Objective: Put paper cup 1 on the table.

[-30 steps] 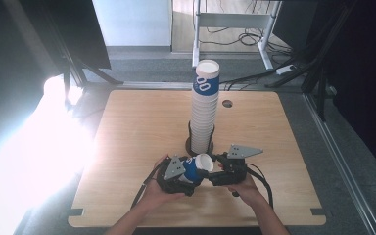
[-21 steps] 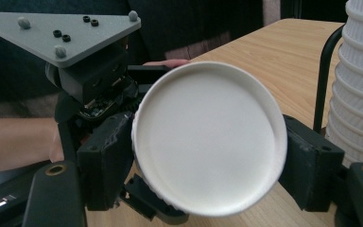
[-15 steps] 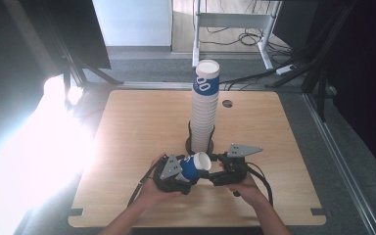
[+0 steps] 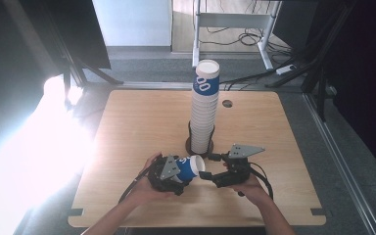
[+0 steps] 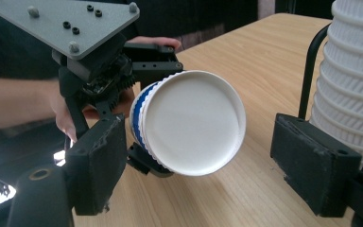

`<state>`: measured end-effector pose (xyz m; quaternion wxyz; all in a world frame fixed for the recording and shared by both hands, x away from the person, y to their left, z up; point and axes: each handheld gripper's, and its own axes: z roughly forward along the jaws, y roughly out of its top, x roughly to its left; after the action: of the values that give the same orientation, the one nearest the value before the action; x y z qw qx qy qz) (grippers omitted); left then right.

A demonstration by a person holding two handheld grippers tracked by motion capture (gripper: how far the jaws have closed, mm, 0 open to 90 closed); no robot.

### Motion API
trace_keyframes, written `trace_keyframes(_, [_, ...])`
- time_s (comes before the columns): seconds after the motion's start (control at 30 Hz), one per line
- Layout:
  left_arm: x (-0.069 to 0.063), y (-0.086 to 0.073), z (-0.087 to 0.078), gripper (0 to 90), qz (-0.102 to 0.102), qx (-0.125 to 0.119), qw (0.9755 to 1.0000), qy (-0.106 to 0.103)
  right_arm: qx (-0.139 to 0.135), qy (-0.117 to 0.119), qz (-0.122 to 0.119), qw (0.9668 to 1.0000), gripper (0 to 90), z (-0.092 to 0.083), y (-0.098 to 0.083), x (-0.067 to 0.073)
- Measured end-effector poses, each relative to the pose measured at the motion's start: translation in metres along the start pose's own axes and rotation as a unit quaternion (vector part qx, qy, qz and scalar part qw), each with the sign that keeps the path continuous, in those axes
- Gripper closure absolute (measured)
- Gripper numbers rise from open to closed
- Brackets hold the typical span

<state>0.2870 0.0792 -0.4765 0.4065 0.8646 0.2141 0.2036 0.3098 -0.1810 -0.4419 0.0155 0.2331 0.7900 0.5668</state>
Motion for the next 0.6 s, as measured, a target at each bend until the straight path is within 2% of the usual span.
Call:
trace_keyframes(0.17, [-0.003, -0.001, 0.003, 13.3, 0.010, 0.015, 0.9998, -0.001, 0.016, -0.004, -0.009, 0.9998, 17.5, 0.000, -0.001, 0.001])
trace_keyframes(0.3, [-0.006, 0.000, 0.007, 13.3, 0.029, 0.034, 0.9990, -0.004, 0.032, -0.006, -0.017, 0.9993, 15.7, 0.000, 0.000, 0.001])
trace_keyframes(0.6, [-0.016, 0.004, 0.016, 13.4, 0.054, 0.051, 0.9971, -0.014, 0.064, -0.008, -0.026, 0.9976, 13.1, 0.010, 0.002, 0.001])
